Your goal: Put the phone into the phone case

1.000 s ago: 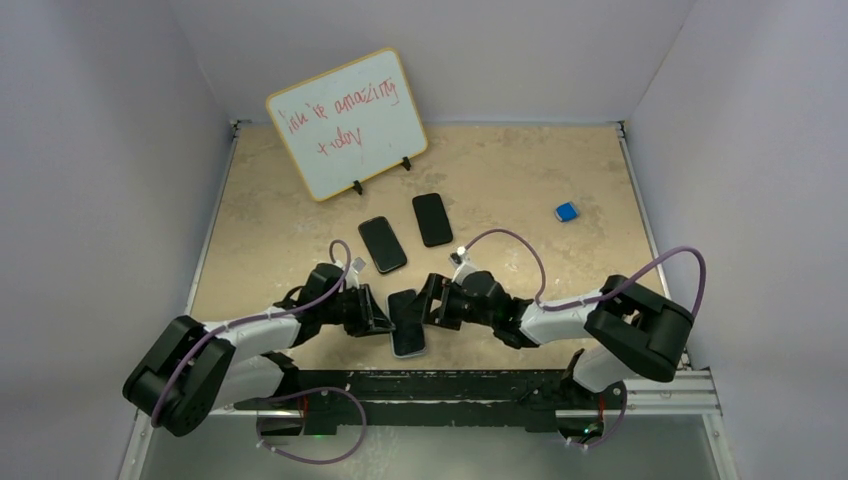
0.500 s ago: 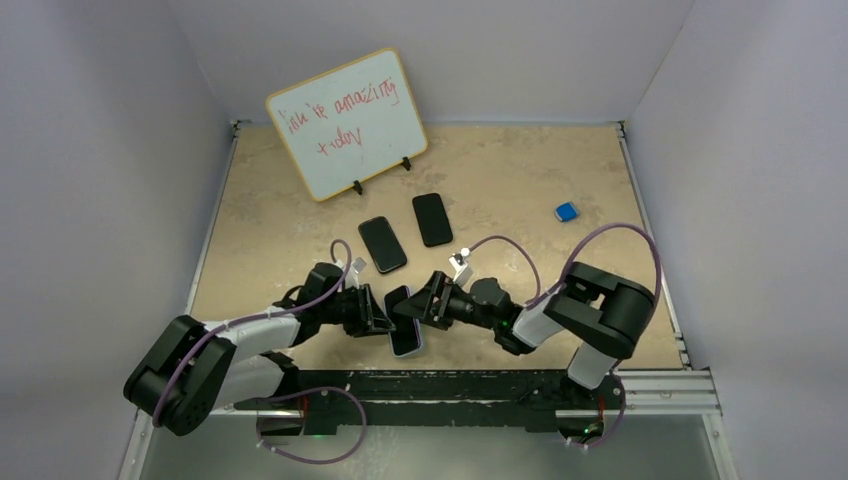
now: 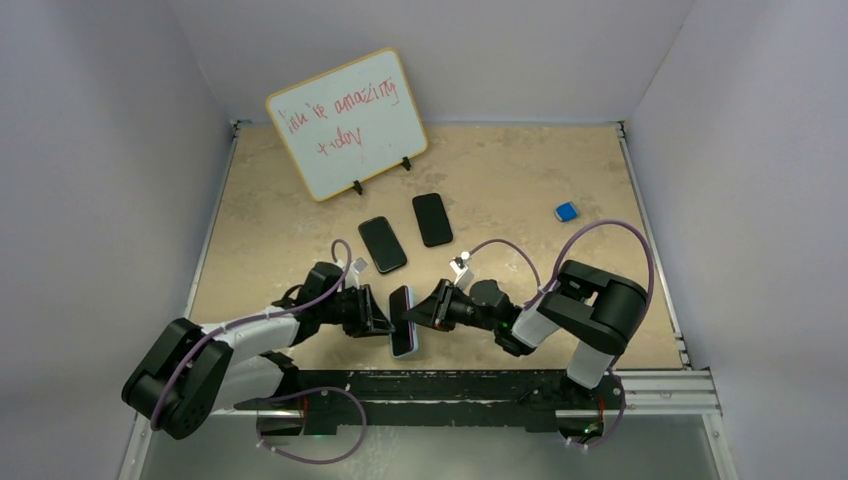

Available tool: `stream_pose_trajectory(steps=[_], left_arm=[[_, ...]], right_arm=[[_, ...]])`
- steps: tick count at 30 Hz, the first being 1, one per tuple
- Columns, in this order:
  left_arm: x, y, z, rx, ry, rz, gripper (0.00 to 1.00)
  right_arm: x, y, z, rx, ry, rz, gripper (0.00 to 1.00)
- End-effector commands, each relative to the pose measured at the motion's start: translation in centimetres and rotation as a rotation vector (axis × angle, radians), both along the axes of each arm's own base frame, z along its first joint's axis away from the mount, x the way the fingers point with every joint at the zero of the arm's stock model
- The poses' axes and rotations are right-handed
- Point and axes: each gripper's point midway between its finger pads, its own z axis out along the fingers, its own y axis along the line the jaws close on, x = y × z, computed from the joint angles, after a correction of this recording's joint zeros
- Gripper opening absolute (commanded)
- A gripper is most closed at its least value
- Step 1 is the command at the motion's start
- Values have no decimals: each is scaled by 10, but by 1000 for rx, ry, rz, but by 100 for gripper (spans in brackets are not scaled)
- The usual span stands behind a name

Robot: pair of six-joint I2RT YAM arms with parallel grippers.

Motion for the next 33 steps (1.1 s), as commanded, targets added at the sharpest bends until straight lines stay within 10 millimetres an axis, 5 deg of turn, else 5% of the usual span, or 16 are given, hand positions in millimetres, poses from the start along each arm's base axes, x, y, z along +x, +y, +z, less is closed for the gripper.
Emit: stream_pose_trajectory(steps=[1,5,10,15,19,21,26,33], left_arm=[[8,-3,7,7,-50,-7,26],[9,-2,8,15,-55,-7,26],[10,-3,9,19,-56,-10,27],[12,-3,12,26,-63,-15,27],[15,-4,21,14,-90,-19,31],[19,-6,31,5,-120,-25,39],[26,-7,63,-13,-214,-31,60],[25,-24,133,-218,-358,-64,69]], right_arm=[[-8,16,34,113,-53,70,20],[-5,15,30,85,-68,57,2],[6,12,24,6,-101,18,0],[10,15,27,-43,-126,27,21],[9,14,26,-72,-131,44,0],[8,11,30,-56,-133,30,0],[12,0,60,-3,-199,-5,0],[10,-26,128,140,-318,-89,0]])
